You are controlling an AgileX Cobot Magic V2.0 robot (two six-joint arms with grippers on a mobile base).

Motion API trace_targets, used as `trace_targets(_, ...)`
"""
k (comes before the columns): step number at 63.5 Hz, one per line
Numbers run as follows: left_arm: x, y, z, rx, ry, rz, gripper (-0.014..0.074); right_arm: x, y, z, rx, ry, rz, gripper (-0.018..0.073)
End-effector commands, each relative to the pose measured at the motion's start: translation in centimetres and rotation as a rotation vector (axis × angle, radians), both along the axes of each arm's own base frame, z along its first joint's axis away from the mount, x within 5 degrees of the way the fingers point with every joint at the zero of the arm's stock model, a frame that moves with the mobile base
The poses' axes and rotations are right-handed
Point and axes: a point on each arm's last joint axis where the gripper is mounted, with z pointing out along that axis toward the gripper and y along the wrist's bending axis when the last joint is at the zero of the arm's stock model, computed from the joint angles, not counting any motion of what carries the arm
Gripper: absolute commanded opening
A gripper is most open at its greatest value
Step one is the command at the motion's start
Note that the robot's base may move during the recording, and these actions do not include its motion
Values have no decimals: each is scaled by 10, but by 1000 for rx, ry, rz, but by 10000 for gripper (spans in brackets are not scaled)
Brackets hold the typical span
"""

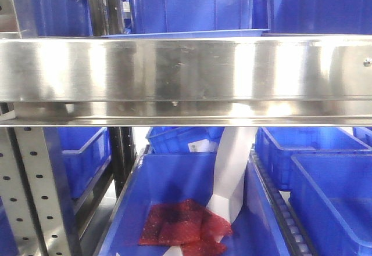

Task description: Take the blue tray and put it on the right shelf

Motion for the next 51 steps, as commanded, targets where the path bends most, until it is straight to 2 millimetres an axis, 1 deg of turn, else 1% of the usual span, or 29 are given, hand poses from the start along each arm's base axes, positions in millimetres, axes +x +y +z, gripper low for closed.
trace_targets(1,0,1,0,-5,-83,10,-48,-5,-3,4,0,-129,-46,69)
trace_targets(7,0,1,0,-5,-83,10,-48,-9,-5,-17,21,-158,-76,69)
trace_targets(16,0,1,0,-5,-83,10,-48,-13,-6,-60,23,-185,-89,69)
trace_targets(23,0,1,0,-5,-83,10,-48,-17,-6,-84,25,-216,-92,69)
trace_targets(27,0,1,0,-5,-81,10,-48,-16,-6,-85,26,-174,-90,69)
trace_targets(51,0,1,0,-5,-81,10,-48,-16,-6,-86,32,-176,-90,69)
